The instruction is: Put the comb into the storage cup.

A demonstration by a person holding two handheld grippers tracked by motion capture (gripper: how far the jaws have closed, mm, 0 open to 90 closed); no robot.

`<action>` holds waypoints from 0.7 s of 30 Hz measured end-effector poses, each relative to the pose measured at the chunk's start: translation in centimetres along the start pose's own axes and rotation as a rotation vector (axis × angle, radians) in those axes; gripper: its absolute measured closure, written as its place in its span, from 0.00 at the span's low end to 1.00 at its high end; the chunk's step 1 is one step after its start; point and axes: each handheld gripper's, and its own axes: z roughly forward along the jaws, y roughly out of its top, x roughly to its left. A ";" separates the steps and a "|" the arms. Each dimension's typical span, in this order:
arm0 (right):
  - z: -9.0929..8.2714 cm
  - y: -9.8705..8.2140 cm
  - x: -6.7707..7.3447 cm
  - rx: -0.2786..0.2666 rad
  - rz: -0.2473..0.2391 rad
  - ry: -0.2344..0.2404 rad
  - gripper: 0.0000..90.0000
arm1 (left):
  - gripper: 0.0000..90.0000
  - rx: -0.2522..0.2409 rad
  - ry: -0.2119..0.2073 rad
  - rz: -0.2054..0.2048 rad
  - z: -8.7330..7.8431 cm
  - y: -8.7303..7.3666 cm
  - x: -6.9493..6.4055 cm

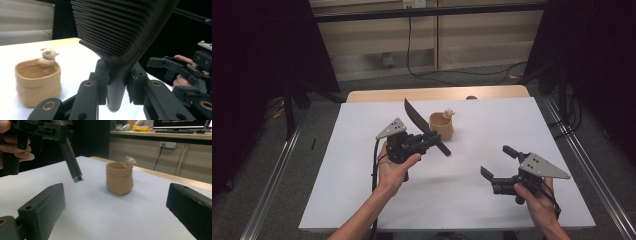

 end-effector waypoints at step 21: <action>-3.2 -1.3 -1.6 -0.008 0.026 -0.132 0.01 | 0.81 0.009 0.106 0.061 -0.5 1.2 1.5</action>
